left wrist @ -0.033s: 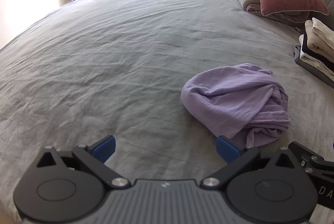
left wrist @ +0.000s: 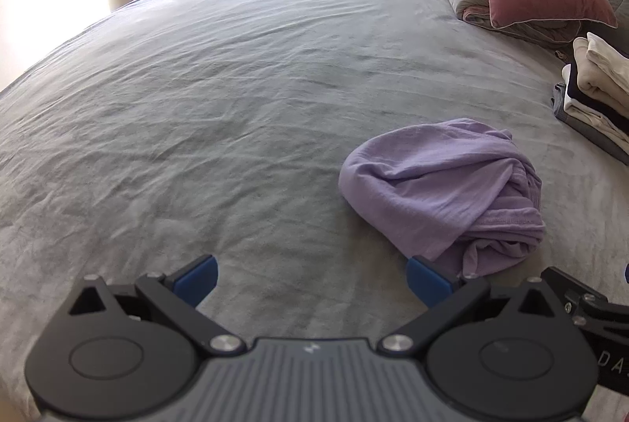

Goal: Fold clothes
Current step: 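Move both grippers toward the crumpled lavender garment on the bed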

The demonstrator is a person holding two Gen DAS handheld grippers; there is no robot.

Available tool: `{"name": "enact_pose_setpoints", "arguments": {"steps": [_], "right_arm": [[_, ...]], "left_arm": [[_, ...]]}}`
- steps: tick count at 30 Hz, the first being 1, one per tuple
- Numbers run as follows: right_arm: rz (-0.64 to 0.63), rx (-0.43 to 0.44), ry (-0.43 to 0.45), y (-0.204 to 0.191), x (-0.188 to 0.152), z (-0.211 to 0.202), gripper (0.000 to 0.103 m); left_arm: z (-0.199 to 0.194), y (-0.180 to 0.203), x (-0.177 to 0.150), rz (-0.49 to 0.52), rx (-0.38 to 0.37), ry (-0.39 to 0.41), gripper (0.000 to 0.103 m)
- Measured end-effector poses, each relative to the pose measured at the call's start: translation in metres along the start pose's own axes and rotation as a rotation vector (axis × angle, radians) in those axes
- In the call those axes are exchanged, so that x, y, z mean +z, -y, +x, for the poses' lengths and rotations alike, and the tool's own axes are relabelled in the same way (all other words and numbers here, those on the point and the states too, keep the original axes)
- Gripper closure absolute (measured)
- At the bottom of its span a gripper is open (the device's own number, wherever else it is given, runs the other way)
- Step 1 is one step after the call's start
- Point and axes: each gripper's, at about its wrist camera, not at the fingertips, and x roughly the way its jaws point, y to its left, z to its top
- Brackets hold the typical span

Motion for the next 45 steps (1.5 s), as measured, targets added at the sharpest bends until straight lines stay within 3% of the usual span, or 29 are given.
{"name": "enact_pose_setpoints", "arguments": {"steps": [10, 17, 45], "right_arm": [[0.048, 0.008, -0.06, 0.003, -0.002, 0.01, 0.0], [0.081, 0.021, -0.091, 0.005, -0.004, 0.016, 0.0], [0.125, 0.029, -0.157, 0.011, -0.007, 0.031, 0.0]], "left_arm": [[0.004, 0.005, -0.004, 0.0, 0.031, 0.0, 0.0], [0.003, -0.004, -0.003, -0.005, 0.008, -0.011, 0.0], [0.017, -0.01, -0.005, 0.026, 0.037, -0.073, 0.0]]}}
